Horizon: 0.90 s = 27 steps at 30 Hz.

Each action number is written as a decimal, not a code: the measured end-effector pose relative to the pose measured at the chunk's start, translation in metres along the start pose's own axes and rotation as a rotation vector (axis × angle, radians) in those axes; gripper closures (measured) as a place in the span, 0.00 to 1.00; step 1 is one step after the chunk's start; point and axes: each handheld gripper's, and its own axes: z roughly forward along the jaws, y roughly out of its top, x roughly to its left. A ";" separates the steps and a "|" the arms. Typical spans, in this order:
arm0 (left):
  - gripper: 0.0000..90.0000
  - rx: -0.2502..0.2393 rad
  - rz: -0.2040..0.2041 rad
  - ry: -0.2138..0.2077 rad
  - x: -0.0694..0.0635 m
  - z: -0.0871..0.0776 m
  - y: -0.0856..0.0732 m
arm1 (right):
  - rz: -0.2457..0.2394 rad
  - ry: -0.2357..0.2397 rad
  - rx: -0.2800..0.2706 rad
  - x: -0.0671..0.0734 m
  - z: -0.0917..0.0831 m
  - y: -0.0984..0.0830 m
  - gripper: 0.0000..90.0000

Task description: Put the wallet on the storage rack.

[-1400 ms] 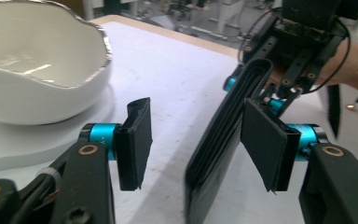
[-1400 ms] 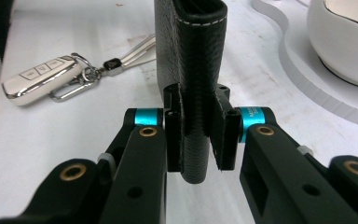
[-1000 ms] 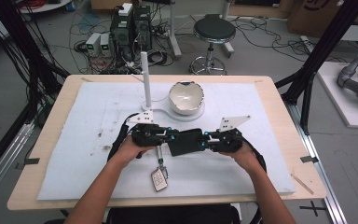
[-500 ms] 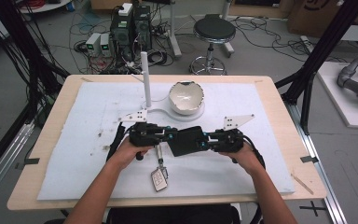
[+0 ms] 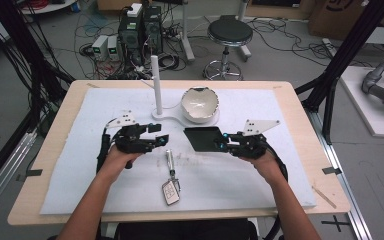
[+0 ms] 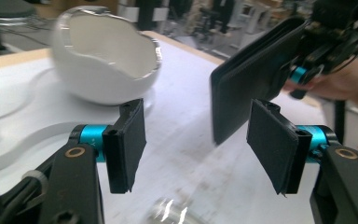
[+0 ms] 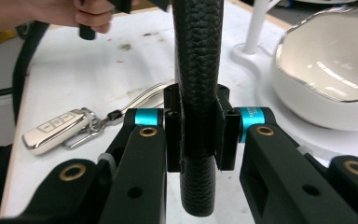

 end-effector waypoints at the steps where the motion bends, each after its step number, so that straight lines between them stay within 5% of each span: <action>1: 0.41 -0.001 0.006 0.033 0.003 -0.012 -0.001 | -0.003 -0.021 0.001 -0.001 -0.002 0.003 0.87; 6: 0.40 -0.004 0.012 0.104 0.010 -0.033 -0.004 | -0.029 -0.059 0.019 -0.005 -0.007 0.018 0.87; 11: 0.39 -0.060 -0.046 0.149 0.022 -0.053 -0.010 | -0.056 -0.090 0.033 -0.013 -0.012 0.038 0.87; 18: 0.25 -0.098 -0.114 0.241 0.033 -0.065 -0.018 | -0.096 -0.111 0.054 -0.021 -0.018 0.063 0.87; 27: 0.22 -0.102 -0.073 0.277 0.035 -0.074 -0.020 | -0.116 -0.134 0.082 -0.031 -0.017 0.083 0.87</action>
